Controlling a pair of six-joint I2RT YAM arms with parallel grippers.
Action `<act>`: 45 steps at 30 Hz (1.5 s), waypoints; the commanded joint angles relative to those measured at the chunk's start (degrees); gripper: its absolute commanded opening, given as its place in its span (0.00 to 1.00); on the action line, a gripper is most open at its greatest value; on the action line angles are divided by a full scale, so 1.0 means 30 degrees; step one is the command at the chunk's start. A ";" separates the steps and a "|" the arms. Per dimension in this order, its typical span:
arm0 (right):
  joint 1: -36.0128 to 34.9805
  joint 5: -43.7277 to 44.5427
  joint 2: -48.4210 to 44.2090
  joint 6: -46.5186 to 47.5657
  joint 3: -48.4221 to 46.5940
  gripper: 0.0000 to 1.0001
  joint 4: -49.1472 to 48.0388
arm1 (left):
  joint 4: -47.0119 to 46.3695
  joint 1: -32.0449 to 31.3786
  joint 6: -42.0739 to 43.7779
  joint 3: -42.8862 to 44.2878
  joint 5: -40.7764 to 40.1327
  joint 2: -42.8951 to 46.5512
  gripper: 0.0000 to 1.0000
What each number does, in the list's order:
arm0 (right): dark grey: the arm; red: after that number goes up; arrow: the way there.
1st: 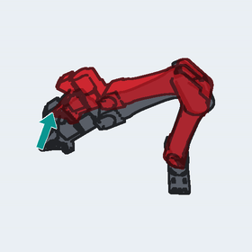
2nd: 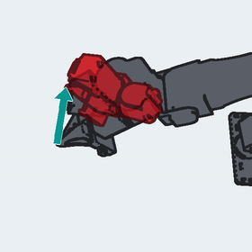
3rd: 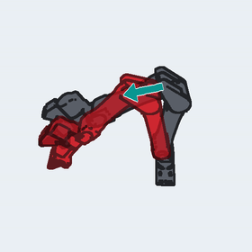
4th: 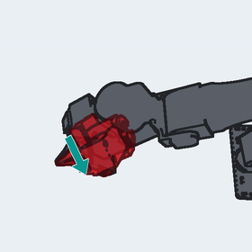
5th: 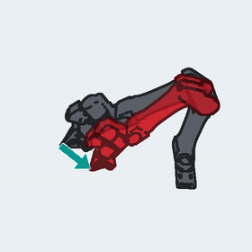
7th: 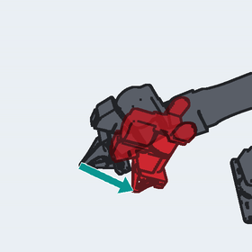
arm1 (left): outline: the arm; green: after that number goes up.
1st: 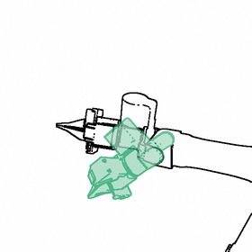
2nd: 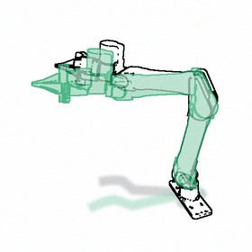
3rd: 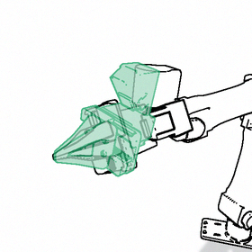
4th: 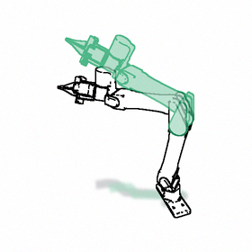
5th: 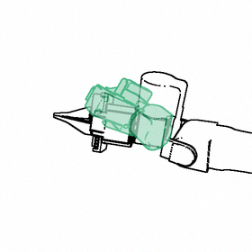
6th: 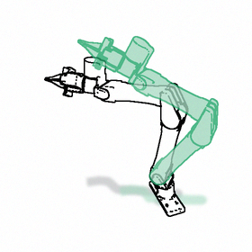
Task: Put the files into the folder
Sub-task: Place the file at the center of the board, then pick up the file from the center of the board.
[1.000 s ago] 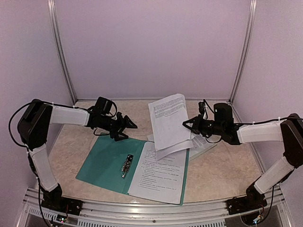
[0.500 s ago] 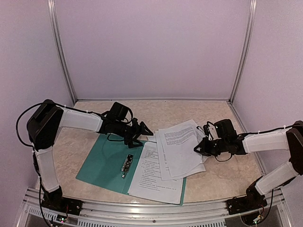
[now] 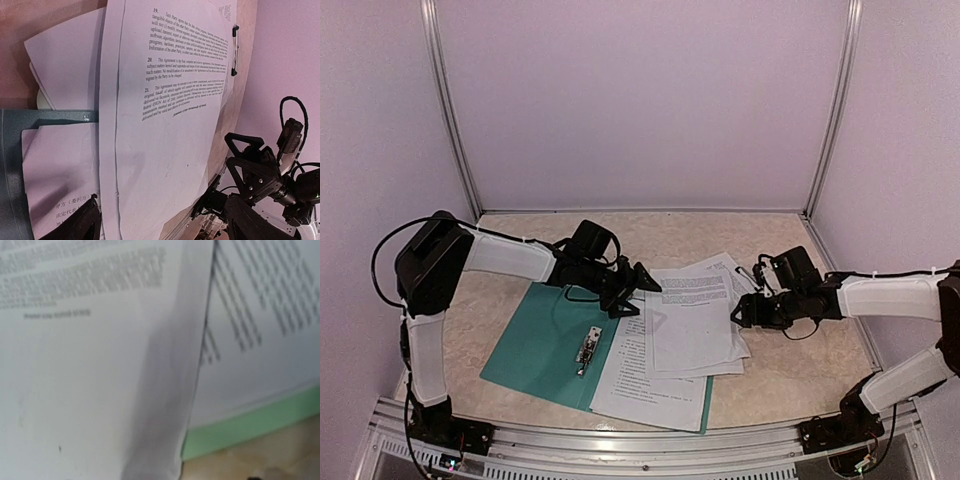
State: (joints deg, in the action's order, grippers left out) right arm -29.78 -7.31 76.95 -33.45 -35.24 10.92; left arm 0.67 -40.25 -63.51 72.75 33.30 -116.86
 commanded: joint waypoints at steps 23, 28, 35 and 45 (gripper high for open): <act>-0.2705 0.2871 0.5089 0.1576 -0.1943 0.42 -0.1070 | 0.3482 -0.0997 0.0479 0.1744 -0.2256 -0.1572 0.78; -0.3219 0.3319 0.5185 0.1221 -0.1907 0.41 -0.1049 | 0.3100 -0.1027 0.0213 0.1373 -0.2175 -0.1539 0.74; -0.3207 0.3352 0.4477 0.0765 -0.1497 0.43 -0.0900 | 0.3245 -0.1056 0.0517 0.1495 -0.2339 -0.1059 0.68; -0.3602 0.3181 0.1544 -0.1014 0.0181 0.48 -0.0911 | 0.3147 -0.1113 0.0455 0.1443 -0.2370 -0.0954 0.68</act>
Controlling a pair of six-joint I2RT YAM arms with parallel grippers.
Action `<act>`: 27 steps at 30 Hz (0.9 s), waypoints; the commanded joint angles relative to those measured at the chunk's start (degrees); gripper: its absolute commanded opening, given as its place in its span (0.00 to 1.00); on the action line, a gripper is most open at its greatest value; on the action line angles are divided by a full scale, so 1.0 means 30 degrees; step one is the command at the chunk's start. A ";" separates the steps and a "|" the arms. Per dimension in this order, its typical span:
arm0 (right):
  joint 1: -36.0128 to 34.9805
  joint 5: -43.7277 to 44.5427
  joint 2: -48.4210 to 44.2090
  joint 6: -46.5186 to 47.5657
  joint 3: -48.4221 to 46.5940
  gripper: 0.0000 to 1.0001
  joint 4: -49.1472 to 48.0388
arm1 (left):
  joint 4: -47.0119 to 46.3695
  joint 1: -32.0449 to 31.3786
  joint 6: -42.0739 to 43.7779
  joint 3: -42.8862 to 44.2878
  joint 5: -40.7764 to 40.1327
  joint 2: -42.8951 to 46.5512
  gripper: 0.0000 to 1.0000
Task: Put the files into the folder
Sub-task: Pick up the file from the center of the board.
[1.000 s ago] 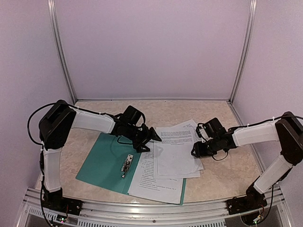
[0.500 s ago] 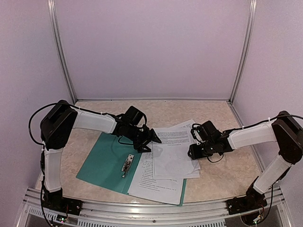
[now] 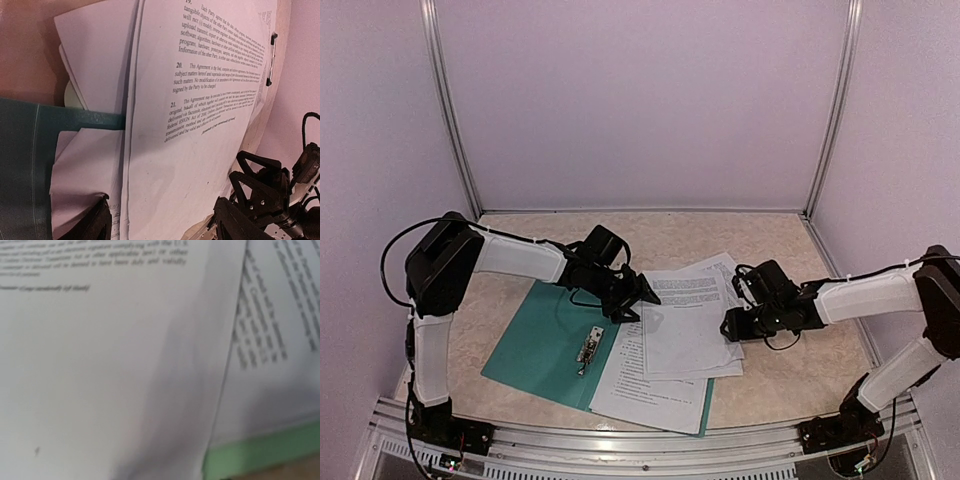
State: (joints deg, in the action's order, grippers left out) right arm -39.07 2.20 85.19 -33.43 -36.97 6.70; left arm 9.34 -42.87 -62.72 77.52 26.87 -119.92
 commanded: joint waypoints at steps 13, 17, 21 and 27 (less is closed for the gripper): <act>-0.1017 -0.0087 -0.0286 -0.1719 0.1907 0.44 -0.0827 | 0.0118 -0.0409 -0.0275 0.0130 0.0667 -0.0703 0.68; -0.1000 -0.0345 0.0139 -0.1768 0.2111 0.42 -0.1297 | 0.0376 -0.0416 -0.0081 0.0171 0.0622 -0.0770 0.65; -0.1082 -0.0588 0.0522 -0.1877 0.2250 0.41 -0.1677 | 0.0021 -0.0423 -0.0110 -0.0075 0.0732 -0.0994 0.64; -0.1142 -0.0700 0.0638 -0.1981 0.2477 0.39 -0.1849 | -0.1716 -0.0192 -0.0594 -0.1159 0.1052 -0.0572 0.62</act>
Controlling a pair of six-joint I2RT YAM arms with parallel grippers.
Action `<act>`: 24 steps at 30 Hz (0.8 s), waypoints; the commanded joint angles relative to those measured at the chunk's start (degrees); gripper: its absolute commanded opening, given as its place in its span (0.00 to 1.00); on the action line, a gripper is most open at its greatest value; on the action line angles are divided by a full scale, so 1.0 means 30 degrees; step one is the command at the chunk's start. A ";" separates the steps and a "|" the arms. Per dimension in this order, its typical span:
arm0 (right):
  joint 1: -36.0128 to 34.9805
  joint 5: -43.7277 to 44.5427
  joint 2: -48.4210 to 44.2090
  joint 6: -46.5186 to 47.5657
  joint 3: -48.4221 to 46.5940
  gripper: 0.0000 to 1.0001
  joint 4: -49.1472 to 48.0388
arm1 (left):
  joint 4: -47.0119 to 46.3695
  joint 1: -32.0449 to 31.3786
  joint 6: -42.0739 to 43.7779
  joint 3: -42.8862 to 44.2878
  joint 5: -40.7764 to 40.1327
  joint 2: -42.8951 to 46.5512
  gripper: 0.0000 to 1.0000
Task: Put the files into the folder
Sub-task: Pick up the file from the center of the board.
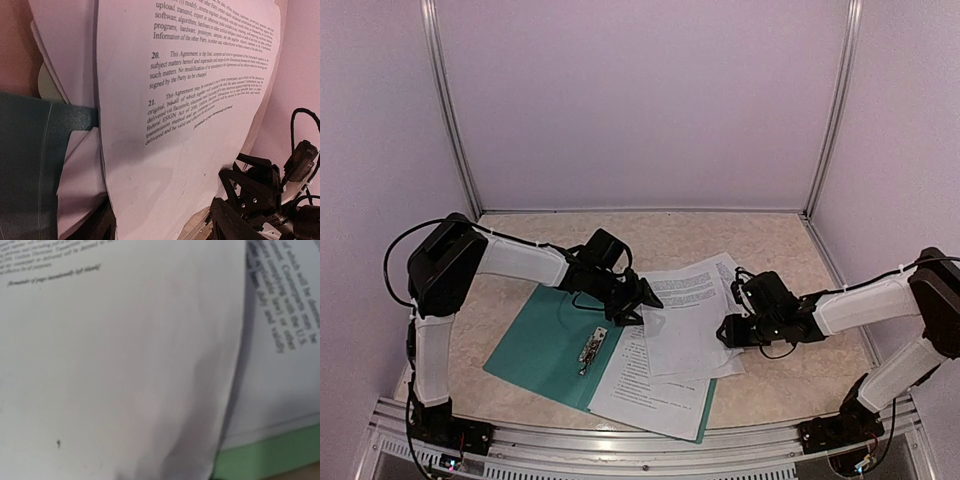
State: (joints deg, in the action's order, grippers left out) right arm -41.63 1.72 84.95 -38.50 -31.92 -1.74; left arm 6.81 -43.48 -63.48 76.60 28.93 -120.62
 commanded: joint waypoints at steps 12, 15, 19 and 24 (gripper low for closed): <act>-0.0310 -0.0377 -0.0044 -0.0544 0.1125 0.39 0.1353 | 0.2989 0.0026 0.2334 -0.0828 -0.3204 0.1672 0.63; -0.0308 -0.0424 0.0022 -0.0612 0.1255 0.39 0.1125 | 0.2884 -0.0006 0.2361 -0.0873 -0.3061 0.1675 0.63; -0.0304 -0.0518 0.0215 -0.0683 0.1293 0.38 0.0677 | 0.2992 -0.0286 0.2277 -0.0213 -0.2698 0.0773 0.63; -0.0305 -0.1403 0.0325 -0.0882 0.1426 0.38 -0.0065 | 0.2481 -0.0441 0.2213 0.0272 -0.2273 -0.0350 0.61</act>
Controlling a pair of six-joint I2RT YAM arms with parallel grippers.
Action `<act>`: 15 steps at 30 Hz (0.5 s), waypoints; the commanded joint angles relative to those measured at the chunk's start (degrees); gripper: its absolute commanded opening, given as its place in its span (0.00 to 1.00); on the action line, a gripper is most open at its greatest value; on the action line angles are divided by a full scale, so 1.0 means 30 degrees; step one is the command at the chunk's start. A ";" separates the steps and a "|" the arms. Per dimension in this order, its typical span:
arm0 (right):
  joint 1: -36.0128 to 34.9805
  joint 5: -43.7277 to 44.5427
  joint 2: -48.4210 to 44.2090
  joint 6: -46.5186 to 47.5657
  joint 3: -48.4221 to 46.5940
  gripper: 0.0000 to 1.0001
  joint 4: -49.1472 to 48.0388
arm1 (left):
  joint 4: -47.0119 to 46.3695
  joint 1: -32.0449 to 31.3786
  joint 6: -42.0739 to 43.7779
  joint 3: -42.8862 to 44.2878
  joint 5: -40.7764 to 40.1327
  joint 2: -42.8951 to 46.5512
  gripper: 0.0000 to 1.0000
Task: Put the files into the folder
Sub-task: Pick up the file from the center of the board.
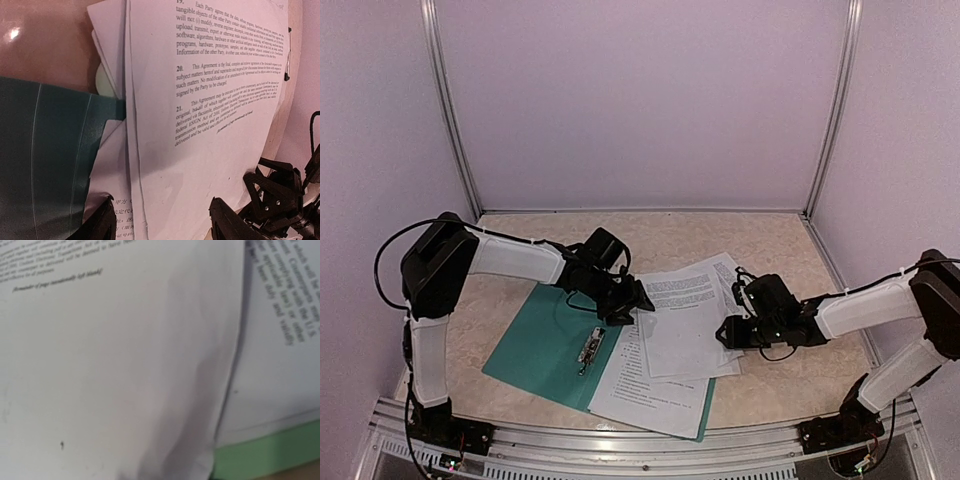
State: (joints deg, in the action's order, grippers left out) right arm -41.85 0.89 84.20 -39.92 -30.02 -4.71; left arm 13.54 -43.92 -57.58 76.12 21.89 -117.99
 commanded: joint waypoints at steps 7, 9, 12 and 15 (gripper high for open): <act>-0.0231 -0.1790 0.0807 -0.0842 0.1099 0.38 0.0042 | -0.1345 -0.0272 -0.0120 0.0063 0.0491 -0.1786 0.56; -0.0234 -0.1706 0.0752 -0.0843 0.1148 0.37 0.0144 | -0.1694 -0.0272 -0.0150 -0.0246 0.0496 -0.1595 0.56; -0.0228 -0.1654 0.0687 -0.0843 0.1210 0.37 0.0165 | -0.2617 -0.0217 -0.0262 -0.0792 0.0717 -0.1190 0.55; -0.0235 -0.1754 0.0774 -0.0952 0.1297 0.37 0.0026 | -0.3480 -0.0113 -0.0556 -0.1331 0.0941 -0.0866 0.53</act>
State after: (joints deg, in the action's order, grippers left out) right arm -41.82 -1.04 84.38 -41.67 -28.53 -8.38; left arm 5.82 -44.12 -58.43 75.26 24.12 -119.92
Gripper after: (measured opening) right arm 0.369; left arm 0.537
